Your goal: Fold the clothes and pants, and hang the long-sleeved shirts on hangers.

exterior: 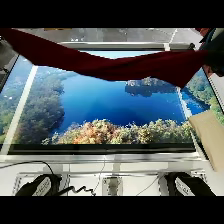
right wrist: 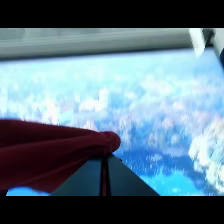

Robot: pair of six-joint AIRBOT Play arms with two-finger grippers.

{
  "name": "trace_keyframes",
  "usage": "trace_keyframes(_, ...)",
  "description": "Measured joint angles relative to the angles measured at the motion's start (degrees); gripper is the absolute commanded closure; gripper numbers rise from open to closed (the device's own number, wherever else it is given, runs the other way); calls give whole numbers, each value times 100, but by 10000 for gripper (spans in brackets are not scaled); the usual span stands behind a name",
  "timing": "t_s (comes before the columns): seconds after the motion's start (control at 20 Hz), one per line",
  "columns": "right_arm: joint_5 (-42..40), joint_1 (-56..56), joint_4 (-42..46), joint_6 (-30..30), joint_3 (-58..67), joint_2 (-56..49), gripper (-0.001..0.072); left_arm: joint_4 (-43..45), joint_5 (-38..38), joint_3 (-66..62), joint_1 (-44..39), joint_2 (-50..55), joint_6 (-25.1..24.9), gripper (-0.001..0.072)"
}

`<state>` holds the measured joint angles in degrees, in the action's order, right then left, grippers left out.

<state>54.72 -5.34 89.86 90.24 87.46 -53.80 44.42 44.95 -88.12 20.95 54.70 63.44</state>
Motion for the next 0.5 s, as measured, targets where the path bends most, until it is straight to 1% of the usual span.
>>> trace_keyframes(0.1,20,0,-31,0,144,409,703,402,-79,-20,146,-485,2,694)
trace_keyframes(0.25,345,0,-262,-61,236,935,703,1047,-122,-35,256,-1027,44,695)
trace_keyframes(0.35,833,0,-435,-140,254,1106,703,1370,-22,-26,282,-1161,133,695)
trace_keyframes(0.5,1757,0,-811,-203,83,1049,703,1648,575,111,297,-1014,260,694)
